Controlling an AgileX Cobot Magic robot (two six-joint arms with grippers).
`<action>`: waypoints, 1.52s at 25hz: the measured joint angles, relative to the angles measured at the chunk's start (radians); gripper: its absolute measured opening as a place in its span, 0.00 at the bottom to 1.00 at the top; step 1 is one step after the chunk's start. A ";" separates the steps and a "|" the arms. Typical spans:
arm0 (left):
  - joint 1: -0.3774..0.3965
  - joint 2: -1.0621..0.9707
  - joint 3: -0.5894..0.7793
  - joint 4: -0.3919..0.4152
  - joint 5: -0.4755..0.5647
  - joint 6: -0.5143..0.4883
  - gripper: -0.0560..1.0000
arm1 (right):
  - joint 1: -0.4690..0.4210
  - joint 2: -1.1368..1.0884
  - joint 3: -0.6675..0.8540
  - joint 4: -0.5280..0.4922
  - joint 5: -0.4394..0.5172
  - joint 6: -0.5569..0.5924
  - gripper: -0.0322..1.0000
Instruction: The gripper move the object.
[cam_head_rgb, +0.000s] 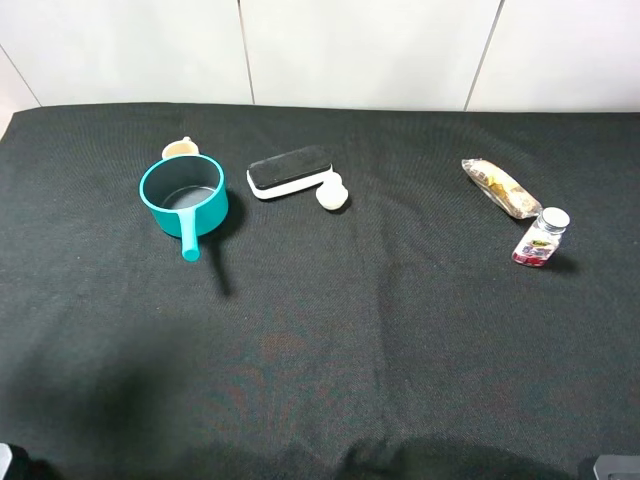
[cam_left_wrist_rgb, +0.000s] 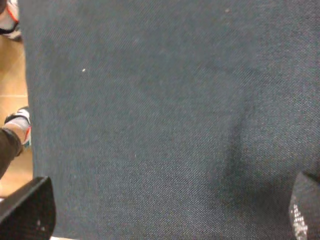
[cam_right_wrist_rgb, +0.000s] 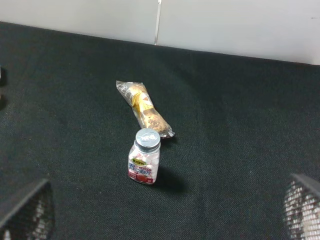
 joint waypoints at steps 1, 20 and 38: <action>0.007 -0.054 0.035 0.000 -0.002 0.000 0.99 | 0.000 0.000 0.000 0.000 0.000 0.000 0.70; 0.022 -0.770 0.209 -0.014 0.040 0.000 0.99 | 0.000 0.000 0.000 0.000 0.000 0.000 0.70; 0.015 -0.883 0.239 -0.024 -0.011 -0.008 0.99 | 0.000 0.000 0.000 0.004 0.000 0.000 0.70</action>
